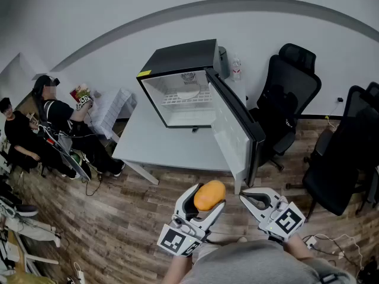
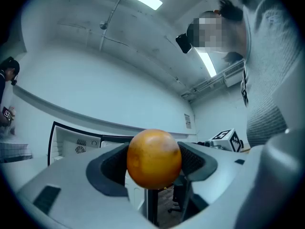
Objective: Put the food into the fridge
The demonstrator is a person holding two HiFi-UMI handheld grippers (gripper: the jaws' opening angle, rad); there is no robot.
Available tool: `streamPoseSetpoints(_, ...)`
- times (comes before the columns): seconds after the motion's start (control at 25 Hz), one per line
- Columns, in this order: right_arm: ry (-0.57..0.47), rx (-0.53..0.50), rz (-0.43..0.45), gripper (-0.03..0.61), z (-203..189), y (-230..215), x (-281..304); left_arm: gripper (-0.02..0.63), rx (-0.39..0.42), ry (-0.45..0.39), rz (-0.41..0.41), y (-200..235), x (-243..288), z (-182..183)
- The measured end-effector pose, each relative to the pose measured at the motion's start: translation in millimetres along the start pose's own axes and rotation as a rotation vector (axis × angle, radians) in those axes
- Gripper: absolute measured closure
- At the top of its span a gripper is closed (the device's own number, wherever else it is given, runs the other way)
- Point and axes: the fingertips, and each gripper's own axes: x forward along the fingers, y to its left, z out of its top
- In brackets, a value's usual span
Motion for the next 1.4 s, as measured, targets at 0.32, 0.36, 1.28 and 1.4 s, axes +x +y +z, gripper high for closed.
streamPoseSetpoints(0.32,-0.011,0.003,0.002,0.568,2.5,-0.5,-3.9,0.288,0.003,0.004,0.001,-4.8,-0.5,-1.0)
streamPoseSetpoints(0.36,-0.011,0.003,0.004,0.568,2.7,0.1,-4.0,0.288,0.004,0.006,0.001,-5.5,-1.0,-1.1)
streamPoseSetpoints(1.28,-0.02,0.016,0.022,0.568,4.9,3.1,-0.4,0.288,-0.002,0.007,0.019,-3.6,-3.3,-2.8)
streamPoseSetpoints(1.4,-0.017,0.014,0.022,0.568,4.4,2.7,-1.9,0.288,-0.005,0.003,0.02,-3.8,-1.4,-3.0)
